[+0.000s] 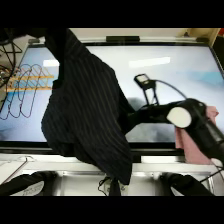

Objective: Fold the shirts.

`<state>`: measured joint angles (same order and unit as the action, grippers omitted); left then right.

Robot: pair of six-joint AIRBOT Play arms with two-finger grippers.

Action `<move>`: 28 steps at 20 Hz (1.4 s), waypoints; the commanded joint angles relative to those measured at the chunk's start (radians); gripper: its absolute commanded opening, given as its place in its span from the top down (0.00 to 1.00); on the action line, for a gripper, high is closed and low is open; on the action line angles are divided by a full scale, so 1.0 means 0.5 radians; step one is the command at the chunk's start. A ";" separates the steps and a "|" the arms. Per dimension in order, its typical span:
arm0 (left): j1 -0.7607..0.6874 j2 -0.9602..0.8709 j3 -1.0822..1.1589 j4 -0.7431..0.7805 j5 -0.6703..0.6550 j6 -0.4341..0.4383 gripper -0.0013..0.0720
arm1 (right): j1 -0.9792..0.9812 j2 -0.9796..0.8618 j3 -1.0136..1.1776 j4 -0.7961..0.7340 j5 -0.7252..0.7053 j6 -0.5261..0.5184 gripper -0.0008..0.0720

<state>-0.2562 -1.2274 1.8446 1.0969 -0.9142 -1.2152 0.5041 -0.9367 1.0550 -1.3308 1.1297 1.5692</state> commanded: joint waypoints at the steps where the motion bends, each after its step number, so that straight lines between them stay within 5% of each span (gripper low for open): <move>1: 0.003 0.000 -0.007 0.066 -0.049 0.005 0.93 | -0.305 0.077 0.041 -0.121 0.061 -0.011 0.07; 4: 0.001 0.001 -0.007 0.066 -0.124 0.005 0.93 | -0.378 -0.132 0.025 -0.002 -0.085 -0.198 0.07; 9: 0.001 0.001 -0.007 0.066 -0.170 -0.003 0.93 | -0.369 -0.627 0.026 0.973 -0.024 -0.815 0.07; 12: 0.001 0.000 -0.007 0.066 -0.184 -0.003 0.93 | -0.369 -0.745 0.025 0.993 0.100 -0.895 0.10; 13: 0.001 0.000 -0.007 0.066 -0.185 -0.003 0.93 | -0.369 -0.764 0.026 1.005 0.137 -0.925 0.20; 14: 0.001 0.000 -0.007 0.066 -0.185 -0.004 0.93 | -0.369 -0.774 0.025 1.011 0.162 -0.932 0.41; 15: 0.001 0.000 -0.007 0.066 -0.185 -0.010 0.93 | -0.369 -0.774 0.026 1.014 0.167 -0.938 0.79; 18: 0.012 -0.001 -0.007 0.079 -0.106 -0.008 0.93 | -0.410 -0.752 0.114 0.893 0.066 -0.948 0.87; 21: 0.093 0.005 0.043 0.066 0.278 -0.120 0.93 | -0.595 -0.696 0.504 0.543 -0.273 -0.800 0.87; 24: 0.142 0.006 0.262 -0.089 0.623 -0.197 0.93 | -0.806 -0.636 1.012 0.564 -0.946 -0.724 0.87; 28: 0.142 0.074 0.480 -0.047 0.671 0.027 0.93 | -0.834 -0.629 1.510 0.742 -1.790 -0.726 0.87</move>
<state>-0.1913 -1.2118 2.0251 1.0714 -0.6380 -1.2697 0.1108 -1.2575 1.6451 -0.9928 0.5697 1.1931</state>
